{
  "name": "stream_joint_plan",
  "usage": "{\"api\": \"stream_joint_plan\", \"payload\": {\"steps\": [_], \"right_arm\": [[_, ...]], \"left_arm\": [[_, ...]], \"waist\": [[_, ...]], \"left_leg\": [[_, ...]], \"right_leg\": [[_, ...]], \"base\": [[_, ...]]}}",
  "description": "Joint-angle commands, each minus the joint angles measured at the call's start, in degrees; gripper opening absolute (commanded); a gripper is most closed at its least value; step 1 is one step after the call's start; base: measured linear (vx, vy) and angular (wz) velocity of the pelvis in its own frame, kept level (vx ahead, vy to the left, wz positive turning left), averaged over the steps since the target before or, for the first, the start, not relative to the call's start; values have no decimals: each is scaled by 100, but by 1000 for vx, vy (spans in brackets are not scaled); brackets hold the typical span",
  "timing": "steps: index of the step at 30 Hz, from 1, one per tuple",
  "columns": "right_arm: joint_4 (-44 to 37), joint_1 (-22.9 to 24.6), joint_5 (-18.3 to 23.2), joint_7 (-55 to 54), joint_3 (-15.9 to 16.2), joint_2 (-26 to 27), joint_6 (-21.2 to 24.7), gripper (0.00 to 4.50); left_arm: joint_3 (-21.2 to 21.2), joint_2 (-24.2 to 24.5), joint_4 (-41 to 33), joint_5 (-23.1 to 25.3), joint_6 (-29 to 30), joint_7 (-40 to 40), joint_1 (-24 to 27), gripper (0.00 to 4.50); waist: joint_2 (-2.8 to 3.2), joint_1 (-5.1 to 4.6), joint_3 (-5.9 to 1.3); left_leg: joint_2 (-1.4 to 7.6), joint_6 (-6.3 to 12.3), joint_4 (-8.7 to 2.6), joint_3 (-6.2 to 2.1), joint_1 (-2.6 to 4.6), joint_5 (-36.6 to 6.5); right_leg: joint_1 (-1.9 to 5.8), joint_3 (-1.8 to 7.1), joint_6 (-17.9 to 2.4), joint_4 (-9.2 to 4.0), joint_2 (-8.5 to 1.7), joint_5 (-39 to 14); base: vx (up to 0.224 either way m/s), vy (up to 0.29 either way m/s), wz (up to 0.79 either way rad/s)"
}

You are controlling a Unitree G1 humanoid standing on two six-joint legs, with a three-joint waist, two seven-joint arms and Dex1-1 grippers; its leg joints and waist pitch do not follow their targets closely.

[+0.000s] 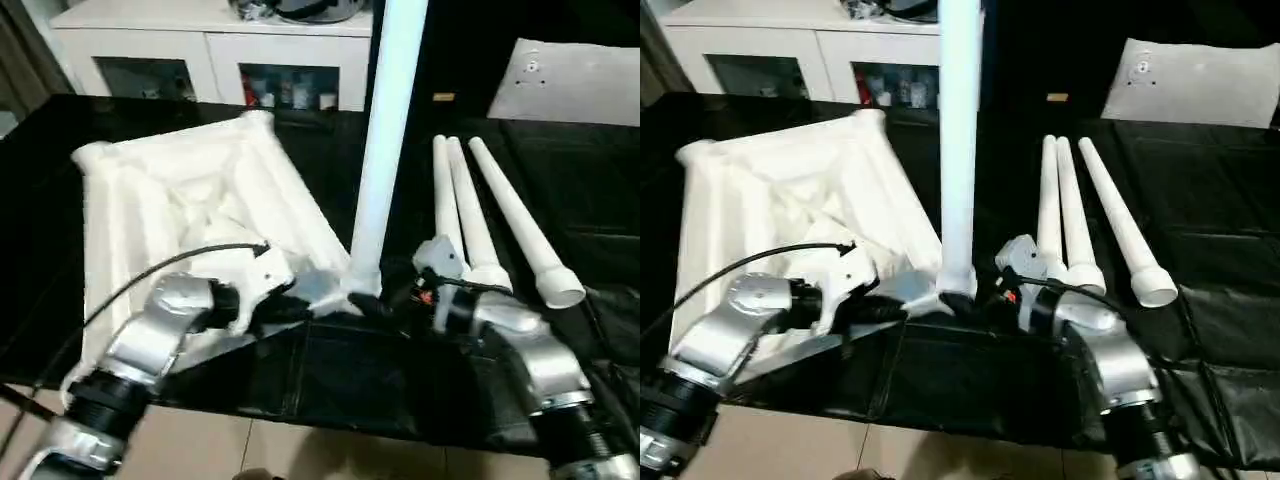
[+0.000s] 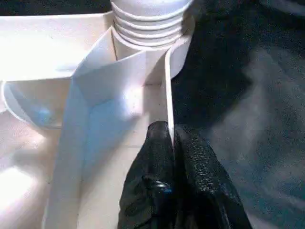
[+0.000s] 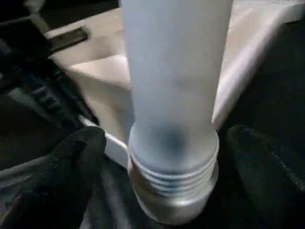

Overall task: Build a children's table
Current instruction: Rotate leg to tighten

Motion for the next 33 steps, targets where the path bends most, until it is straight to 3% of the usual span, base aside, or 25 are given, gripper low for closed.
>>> {"api": "stream_joint_plan", "payload": {"steps": [1,6,10,11,14,28,33], "right_arm": [[-88,-115,46,322,118,-139,98,444],[146,-262,-101,631,291,-266,-121,444],[143,-400,0,1119,451,-401,-13,444],[151,-433,0,1215,509,-429,-2,417],[185,-468,-16,1326,584,-452,-17,406],[347,-520,8,1586,692,-429,116,277],[181,-309,256,1468,605,-209,392,267]], "left_arm": [[-366,78,20,-13,-168,-574,-80,0],[-469,171,53,-81,-323,-978,-113,0],[-590,287,172,-75,-522,-1356,-192,0],[-610,313,213,-48,-598,-1406,-217,0],[-609,321,278,-11,-671,-1472,-244,0],[-570,372,498,2,-844,-1537,-286,0],[-393,307,357,-139,-611,-1306,-138,0]], "waist": [[4,-12,-306],[-19,28,-314],[-20,75,-322],[-27,82,-328],[-30,88,-331],[-45,107,-334],[-11,119,-334]], "left_leg": [[593,515,-420,-221,24,-466],[591,401,-414,-214,18,-482],[587,474,-398,-203,22,-389],[596,485,-398,-204,23,-362],[601,473,-398,-207,19,-369],[593,429,-387,-206,4,-365],[607,388,-397,-210,9,-417]], "right_leg": [[281,384,-1504,-358,-613,-320],[289,391,-1524,-358,-637,-367],[283,381,-1530,-340,-613,-272],[286,380,-1520,-334,-617,-259],[287,376,-1532,-326,-624,-257],[296,376,-1492,-338,-633,-435],[290,376,-1503,-337,-632,-449]], "base": [[0,0,0],[0,0,0],[0,0,0],[0,0,0],[0,0,0],[0,0,0],[0,0,0]]}}
